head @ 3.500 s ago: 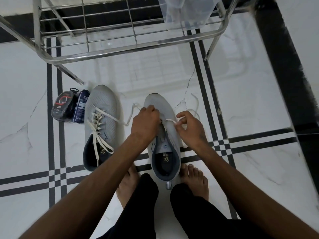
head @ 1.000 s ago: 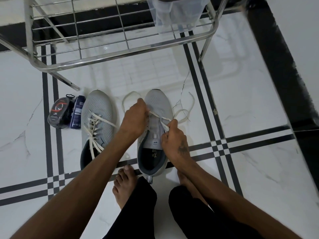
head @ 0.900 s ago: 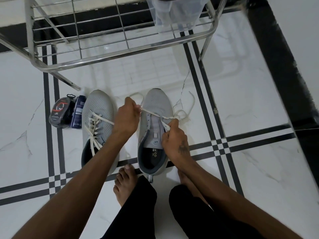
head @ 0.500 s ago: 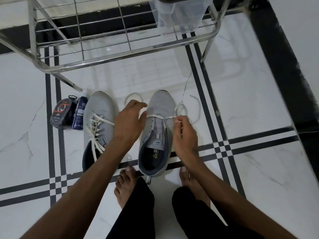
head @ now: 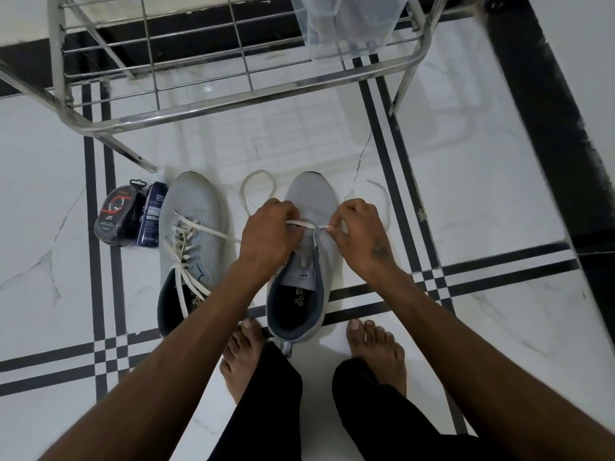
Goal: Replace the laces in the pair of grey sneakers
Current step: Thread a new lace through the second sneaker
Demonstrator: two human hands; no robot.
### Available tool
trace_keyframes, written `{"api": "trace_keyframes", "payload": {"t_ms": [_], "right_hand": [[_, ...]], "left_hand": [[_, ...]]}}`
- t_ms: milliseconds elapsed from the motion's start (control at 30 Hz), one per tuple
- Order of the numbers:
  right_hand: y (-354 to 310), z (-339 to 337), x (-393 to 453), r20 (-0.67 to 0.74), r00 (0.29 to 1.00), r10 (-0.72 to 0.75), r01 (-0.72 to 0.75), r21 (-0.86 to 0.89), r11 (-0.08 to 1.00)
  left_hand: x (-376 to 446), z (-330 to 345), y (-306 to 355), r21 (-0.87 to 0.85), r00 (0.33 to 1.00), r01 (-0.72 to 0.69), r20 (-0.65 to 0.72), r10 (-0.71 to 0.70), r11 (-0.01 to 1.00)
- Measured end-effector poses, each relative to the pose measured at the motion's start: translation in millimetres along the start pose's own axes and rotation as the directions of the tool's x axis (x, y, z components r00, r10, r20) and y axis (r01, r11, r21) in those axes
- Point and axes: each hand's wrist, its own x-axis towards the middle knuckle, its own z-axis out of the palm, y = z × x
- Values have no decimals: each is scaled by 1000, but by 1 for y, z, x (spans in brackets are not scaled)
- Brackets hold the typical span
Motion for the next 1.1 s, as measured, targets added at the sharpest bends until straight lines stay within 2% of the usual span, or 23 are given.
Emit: {"api": "trace_keyframes", "payload": {"t_ms": [200, 533, 700, 800, 900, 967, 1033, 1100], "right_hand": [[-4, 1, -3, 15, 995, 95, -95, 35, 995], [2, -2, -8, 113, 964, 242, -264, 275, 924], [5, -6, -8, 158, 946, 284, -323, 364, 874], [6, -3, -10, 134, 952, 276, -305, 320, 897], [3, 1, -13, -29, 978, 205, -199, 149, 969], [-5, 2, -14, -109, 985, 134, -115, 163, 980], [-16, 5, -15, -17, 992, 122, -112, 290, 951], [-24, 12, -15, 123, 987, 101, -134, 304, 943]], "left_hand": [[-3, 1, 2, 15, 1000, 16, -12, -16, 1000], [-4, 4, -2, -7, 998, 10, -58, -10, 1000], [-3, 7, -2, -20, 1000, -1, -16, 0, 1000], [0, 7, -4, -27, 1000, 0, 13, 0, 1000], [2, 4, -6, -13, 999, -21, 39, 22, 1000], [2, 2, -7, -8, 998, -35, 45, 36, 999], [1, -2, -6, -27, 998, -29, 50, 30, 999], [0, -5, -7, -58, 998, -16, 60, 19, 998]]}}
